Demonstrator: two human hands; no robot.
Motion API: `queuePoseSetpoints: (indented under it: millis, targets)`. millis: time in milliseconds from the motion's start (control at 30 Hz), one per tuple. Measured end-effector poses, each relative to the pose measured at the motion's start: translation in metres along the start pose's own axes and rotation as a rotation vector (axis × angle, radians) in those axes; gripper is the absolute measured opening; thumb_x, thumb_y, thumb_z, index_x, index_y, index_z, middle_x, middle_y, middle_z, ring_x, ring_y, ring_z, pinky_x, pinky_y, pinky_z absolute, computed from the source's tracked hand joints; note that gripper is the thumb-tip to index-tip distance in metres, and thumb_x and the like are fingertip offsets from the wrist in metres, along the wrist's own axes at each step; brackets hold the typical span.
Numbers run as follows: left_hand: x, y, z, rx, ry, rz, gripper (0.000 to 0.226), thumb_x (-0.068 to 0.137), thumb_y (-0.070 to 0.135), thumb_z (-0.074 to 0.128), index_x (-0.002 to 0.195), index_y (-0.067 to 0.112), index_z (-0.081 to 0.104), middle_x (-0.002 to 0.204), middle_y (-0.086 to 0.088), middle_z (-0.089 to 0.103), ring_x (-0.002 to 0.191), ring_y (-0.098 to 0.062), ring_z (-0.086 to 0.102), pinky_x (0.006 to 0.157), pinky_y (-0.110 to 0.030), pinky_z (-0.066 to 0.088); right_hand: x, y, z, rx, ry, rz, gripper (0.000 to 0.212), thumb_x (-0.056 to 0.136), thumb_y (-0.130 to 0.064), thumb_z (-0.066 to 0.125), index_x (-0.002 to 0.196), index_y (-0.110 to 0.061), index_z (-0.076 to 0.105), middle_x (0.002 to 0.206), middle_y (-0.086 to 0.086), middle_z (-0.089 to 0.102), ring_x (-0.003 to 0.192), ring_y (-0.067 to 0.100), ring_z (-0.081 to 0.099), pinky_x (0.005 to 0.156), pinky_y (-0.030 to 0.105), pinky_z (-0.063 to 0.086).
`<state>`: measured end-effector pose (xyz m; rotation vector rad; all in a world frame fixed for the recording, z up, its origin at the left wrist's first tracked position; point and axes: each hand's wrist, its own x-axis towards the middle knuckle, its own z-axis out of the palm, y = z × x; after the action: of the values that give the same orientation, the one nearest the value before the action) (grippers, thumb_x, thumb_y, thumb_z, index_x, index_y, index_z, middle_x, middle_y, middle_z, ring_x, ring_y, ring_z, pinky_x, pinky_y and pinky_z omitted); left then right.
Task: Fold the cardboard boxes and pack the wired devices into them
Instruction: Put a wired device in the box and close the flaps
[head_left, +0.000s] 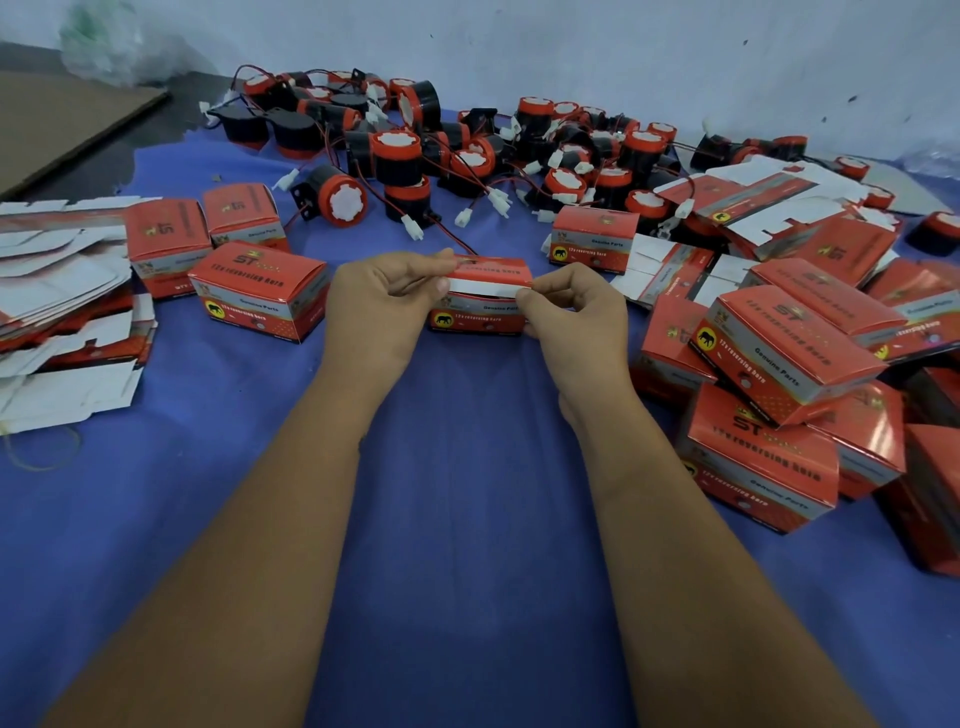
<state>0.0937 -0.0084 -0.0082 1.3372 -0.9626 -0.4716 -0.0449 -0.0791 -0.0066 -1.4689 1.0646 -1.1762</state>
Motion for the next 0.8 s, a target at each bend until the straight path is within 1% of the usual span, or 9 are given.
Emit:
queuePoseSetpoints:
  millis: [100, 267, 400, 467, 567, 633, 667, 733, 800]
  targets:
    - [-0.0004, 0.0021, 0.0005, 0.022, -0.018, 0.018, 0.026, 0.092, -0.004, 0.063, 0.102, 0.019, 0.069, 0.113, 0.002, 0.068, 0.097, 0.008, 0.065, 0.085, -0.019, 0.055, -0.0004, -0.0014, -0.0009, 0.028, -0.001, 0.019, 0.022, 0.085, -0.003, 0.065, 0.069, -0.018, 0.060, 0.084, 0.006, 0.068, 0.094, 0.026, 0.067, 0.081, 0.042, 0.059]
    - [-0.0010, 0.0005, -0.0005, 0.063, -0.049, 0.023, 0.022, 0.086, -0.005, 0.068, 0.089, 0.017, 0.070, 0.113, 0.002, 0.069, 0.105, 0.001, 0.065, 0.086, -0.017, 0.055, -0.0007, -0.0040, -0.0027, 0.044, -0.022, 0.033, 0.028, 0.085, -0.001, 0.064, 0.063, -0.018, 0.057, 0.084, 0.010, 0.069, 0.095, 0.028, 0.068, 0.082, 0.043, 0.059]
    - [-0.0011, 0.0004, 0.0011, 0.237, -0.079, 0.096, 0.042, 0.081, -0.011, 0.069, 0.079, 0.030, 0.058, 0.102, 0.023, 0.062, 0.091, 0.025, 0.055, 0.083, -0.005, 0.047, -0.0012, -0.0045, -0.0034, 0.006, -0.025, 0.007, 0.023, 0.085, -0.001, 0.064, 0.066, -0.012, 0.058, 0.088, 0.014, 0.070, 0.094, 0.025, 0.068, 0.081, 0.042, 0.059]
    - [-0.0005, -0.0014, 0.0010, 0.287, -0.084, 0.115, 0.044, 0.082, -0.010, 0.068, 0.078, 0.032, 0.055, 0.100, 0.029, 0.057, 0.090, 0.026, 0.053, 0.082, -0.004, 0.047, -0.0019, -0.0044, -0.0041, -0.014, -0.039, -0.012, 0.021, 0.085, -0.001, 0.064, 0.067, -0.009, 0.058, 0.087, 0.015, 0.069, 0.093, 0.025, 0.068, 0.081, 0.041, 0.059]
    - [-0.0017, -0.0030, 0.0010, 0.358, -0.079, 0.181, 0.031, 0.080, -0.002, 0.073, 0.088, 0.025, 0.061, 0.100, 0.020, 0.061, 0.096, 0.011, 0.060, 0.087, -0.012, 0.050, -0.0026, -0.0049, -0.0055, -0.037, -0.090, -0.056, 0.024, 0.083, 0.000, 0.063, 0.064, -0.011, 0.055, 0.076, 0.014, 0.063, 0.082, 0.020, 0.065, 0.077, 0.034, 0.057]
    - [-0.0029, -0.0015, 0.0017, 0.481, -0.103, 0.238, 0.032, 0.078, 0.008, 0.079, 0.104, 0.023, 0.067, 0.105, 0.010, 0.059, 0.097, -0.003, 0.057, 0.088, -0.007, 0.042, -0.0035, -0.0050, -0.0050, -0.094, -0.108, -0.094, 0.022, 0.081, 0.001, 0.061, 0.064, -0.012, 0.055, 0.068, 0.003, 0.060, 0.071, 0.009, 0.058, 0.068, 0.023, 0.053]
    - [-0.0026, -0.0015, 0.0026, 0.531, -0.104, 0.258, 0.035, 0.079, 0.010, 0.079, 0.110, 0.022, 0.069, 0.105, 0.009, 0.057, 0.096, -0.005, 0.054, 0.085, -0.003, 0.038, -0.0041, -0.0050, -0.0043, -0.133, -0.108, -0.110, 0.020, 0.080, 0.000, 0.061, 0.067, -0.014, 0.055, 0.067, -0.001, 0.059, 0.067, 0.004, 0.055, 0.062, 0.019, 0.049]
    - [-0.0019, -0.0011, 0.0047, 0.565, -0.073, 0.264, 0.035, 0.080, 0.008, 0.077, 0.113, 0.019, 0.071, 0.103, 0.009, 0.054, 0.094, -0.005, 0.050, 0.081, 0.001, 0.034, -0.0059, -0.0037, -0.0035, -0.168, -0.108, -0.128, 0.019, 0.080, -0.001, 0.061, 0.081, -0.019, 0.054, 0.073, -0.004, 0.059, 0.065, 0.003, 0.052, 0.056, 0.013, 0.044]
    - [-0.0015, -0.0008, 0.0064, 0.568, -0.031, 0.255, 0.031, 0.081, 0.007, 0.077, 0.111, 0.013, 0.072, 0.101, 0.008, 0.054, 0.093, -0.008, 0.050, 0.079, 0.000, 0.034, -0.0070, -0.0034, -0.0039, -0.125, -0.129, -0.147, 0.034, 0.080, 0.001, 0.062, 0.094, -0.027, 0.050, 0.084, -0.003, 0.061, 0.070, 0.003, 0.056, 0.057, 0.012, 0.046]
